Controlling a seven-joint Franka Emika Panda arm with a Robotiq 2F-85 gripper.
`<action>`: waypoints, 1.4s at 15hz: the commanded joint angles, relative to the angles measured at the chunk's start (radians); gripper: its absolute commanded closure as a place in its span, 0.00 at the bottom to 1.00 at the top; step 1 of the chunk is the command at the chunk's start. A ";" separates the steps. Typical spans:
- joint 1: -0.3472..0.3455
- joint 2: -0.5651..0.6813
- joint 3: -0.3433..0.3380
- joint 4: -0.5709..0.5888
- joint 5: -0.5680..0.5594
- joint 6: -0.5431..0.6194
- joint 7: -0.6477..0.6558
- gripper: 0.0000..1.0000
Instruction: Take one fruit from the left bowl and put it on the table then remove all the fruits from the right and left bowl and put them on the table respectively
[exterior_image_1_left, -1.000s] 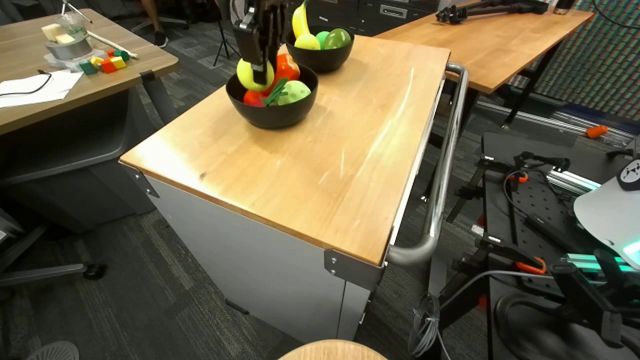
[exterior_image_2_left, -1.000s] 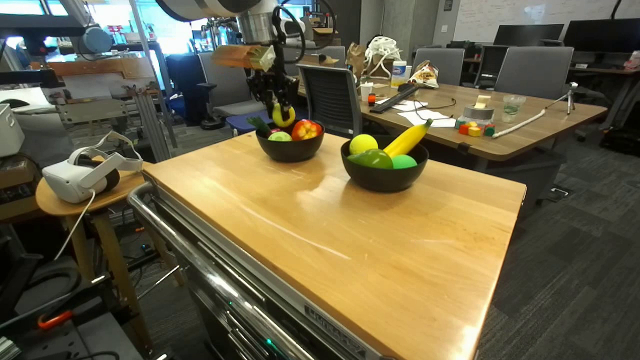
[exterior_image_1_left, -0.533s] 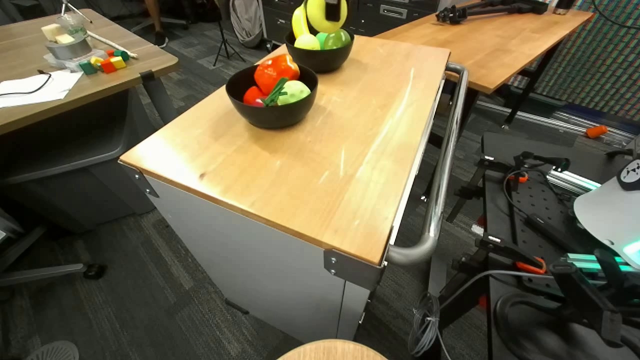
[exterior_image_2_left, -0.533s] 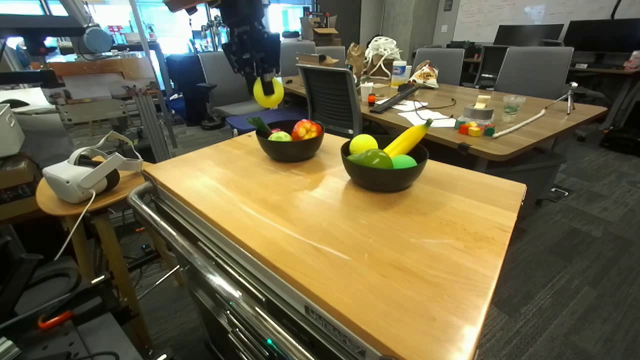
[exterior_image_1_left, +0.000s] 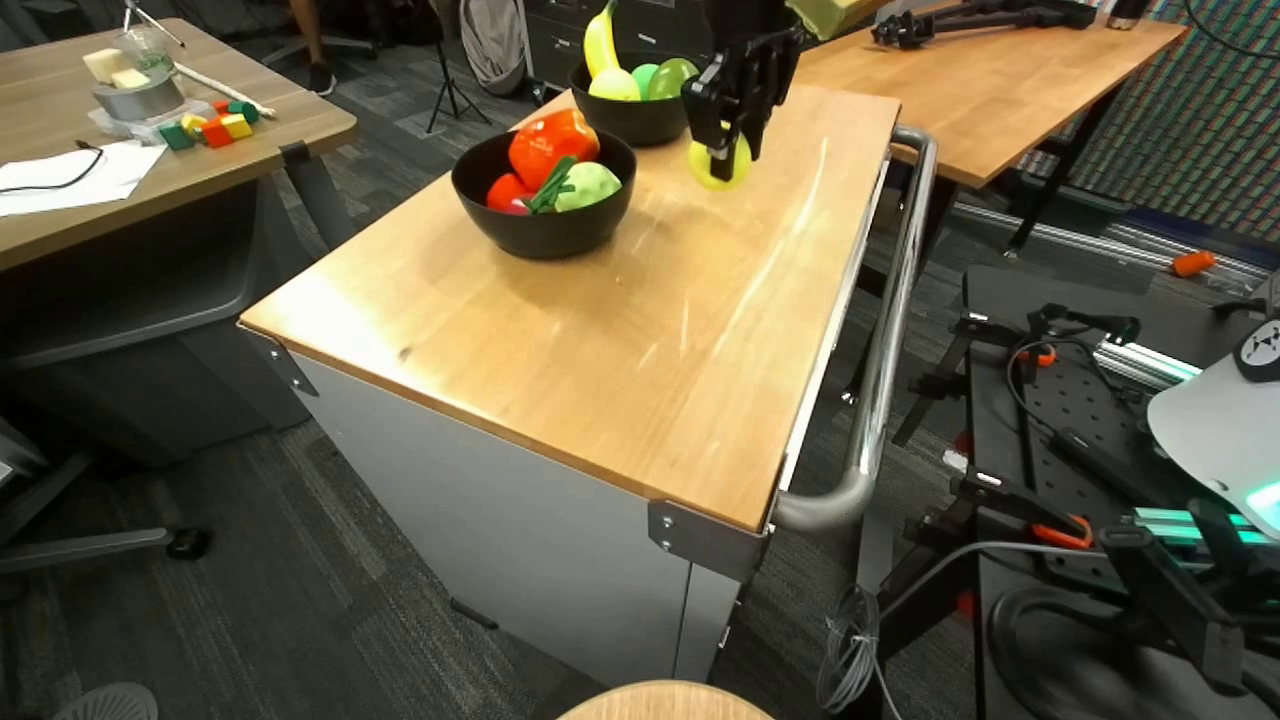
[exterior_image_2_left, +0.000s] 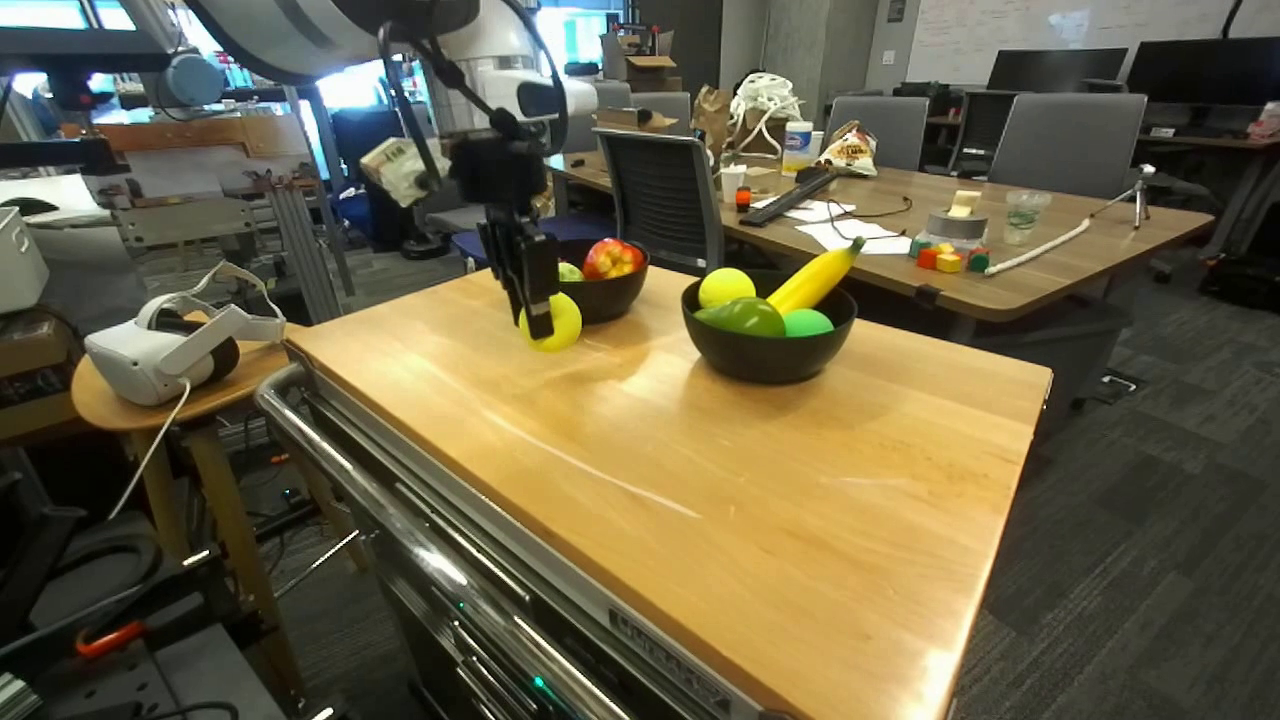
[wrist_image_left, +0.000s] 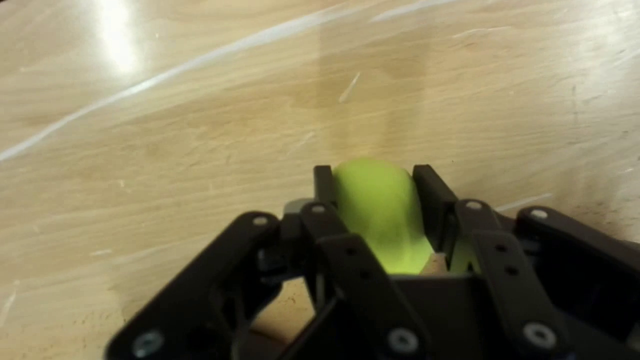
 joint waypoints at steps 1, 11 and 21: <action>-0.004 0.006 -0.009 -0.020 -0.063 0.074 0.107 0.33; -0.070 -0.191 0.020 0.118 -0.413 0.063 0.197 0.00; -0.112 0.017 -0.057 0.294 -0.425 0.237 0.242 0.00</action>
